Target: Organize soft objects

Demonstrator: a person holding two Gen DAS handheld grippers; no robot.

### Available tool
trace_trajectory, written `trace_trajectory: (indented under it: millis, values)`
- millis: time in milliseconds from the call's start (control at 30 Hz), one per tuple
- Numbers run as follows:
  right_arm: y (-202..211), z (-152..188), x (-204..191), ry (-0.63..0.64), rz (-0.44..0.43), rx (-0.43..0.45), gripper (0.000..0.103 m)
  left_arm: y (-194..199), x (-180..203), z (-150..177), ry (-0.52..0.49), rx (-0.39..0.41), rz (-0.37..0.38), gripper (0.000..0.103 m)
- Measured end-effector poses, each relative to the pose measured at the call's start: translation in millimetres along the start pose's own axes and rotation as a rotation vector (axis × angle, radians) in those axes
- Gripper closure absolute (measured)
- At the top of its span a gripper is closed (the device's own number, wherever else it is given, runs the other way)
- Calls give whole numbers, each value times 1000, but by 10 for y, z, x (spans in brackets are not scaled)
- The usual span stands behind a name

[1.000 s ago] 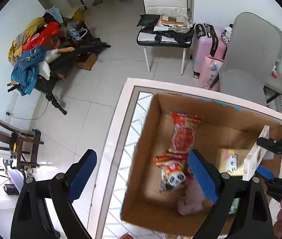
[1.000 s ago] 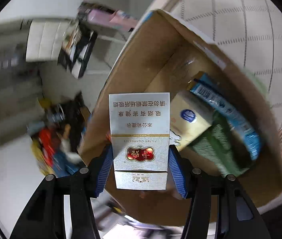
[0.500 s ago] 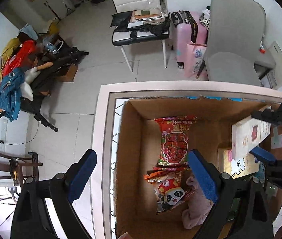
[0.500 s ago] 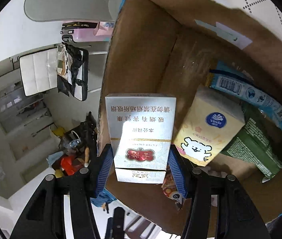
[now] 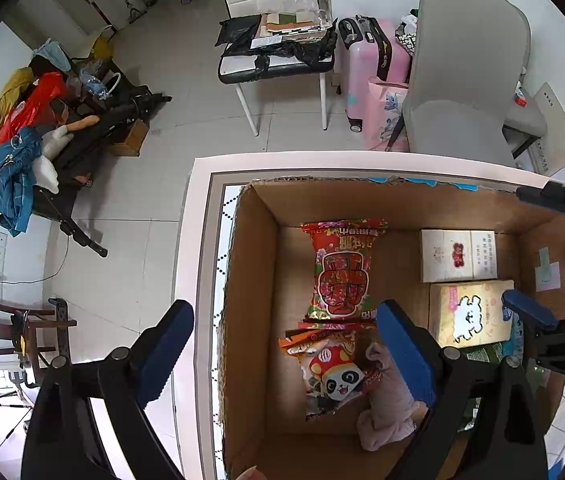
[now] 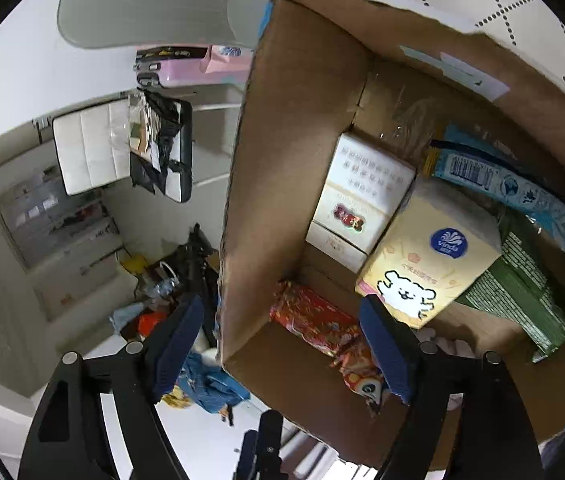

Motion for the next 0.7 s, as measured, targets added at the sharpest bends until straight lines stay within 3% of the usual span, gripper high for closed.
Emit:
trace_trajectory:
  millis: [133,200,333,433,633,700]
  values:
    - [208,55,-104,207,44,20,20,114,-59,56,22,-3,16,9]
    - [321,132,-202,397,125,50,20,156,-59,85,31,-8,24,9]
    - [608,286,-251,660,219,98,20,278,-64,198,62,-20,58,9]
    - [933,407,-222,864,286,159,6,406,-32,279,87,-30,102,9]
    - [1476,535,-140,1065,367,270,5,699,53,415,141,-19,162,9]
    - [1607,598,-114,1115,383,303,5,814,91,458,136,-2,159,2]
Point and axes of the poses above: each gripper's, at about its wrist camera, not at the fingertips, and y roughly against the way its jaws point, x to its right, z to its underside, the point moved 1 cm from there along -y, roughly the way its jaws point, and after that the axes turned 15 degrees about x, right-handed, at the moved point
